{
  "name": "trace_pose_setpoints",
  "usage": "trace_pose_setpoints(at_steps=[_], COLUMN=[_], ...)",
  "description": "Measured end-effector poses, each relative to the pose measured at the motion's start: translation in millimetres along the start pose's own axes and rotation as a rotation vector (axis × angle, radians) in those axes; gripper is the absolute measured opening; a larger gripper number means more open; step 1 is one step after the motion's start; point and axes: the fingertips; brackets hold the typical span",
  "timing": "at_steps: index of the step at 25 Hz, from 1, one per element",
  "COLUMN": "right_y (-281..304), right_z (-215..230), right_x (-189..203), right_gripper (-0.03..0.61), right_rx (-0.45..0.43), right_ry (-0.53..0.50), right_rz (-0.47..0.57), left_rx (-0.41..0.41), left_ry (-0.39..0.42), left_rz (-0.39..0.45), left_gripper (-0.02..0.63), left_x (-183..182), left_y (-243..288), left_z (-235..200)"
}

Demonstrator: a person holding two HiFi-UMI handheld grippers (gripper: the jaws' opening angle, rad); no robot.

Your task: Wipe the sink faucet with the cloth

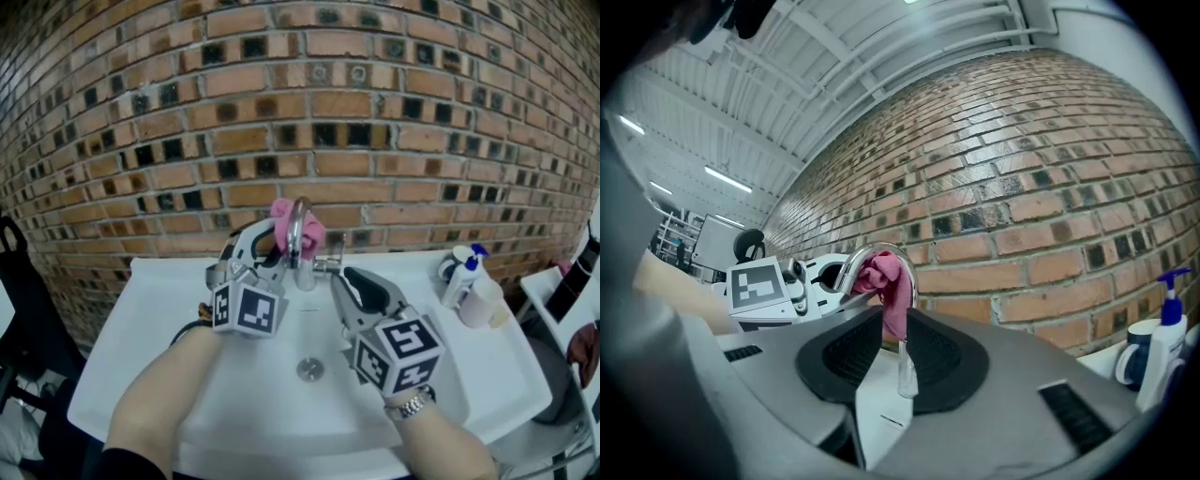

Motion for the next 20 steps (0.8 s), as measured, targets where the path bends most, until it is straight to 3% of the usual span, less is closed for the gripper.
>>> trace_pose_setpoints(at_steps=[20], right_y=[3.3], right_z=[-0.1], right_x=[3.9], right_gripper=[0.091], right_rx=[-0.007], right_ry=[-0.005], right_rz=[-0.014], left_rx=[0.120], left_ry=[-0.016], left_rz=[-0.054], left_gripper=[0.081], left_x=[20.0], left_y=[25.4], left_z=[21.7])
Point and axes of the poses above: the fingertips, and each gripper's own axes: y forward along the fingers, z to its right, x out of its underside, and after that the axes turned 13 degrees about -z, right-handed
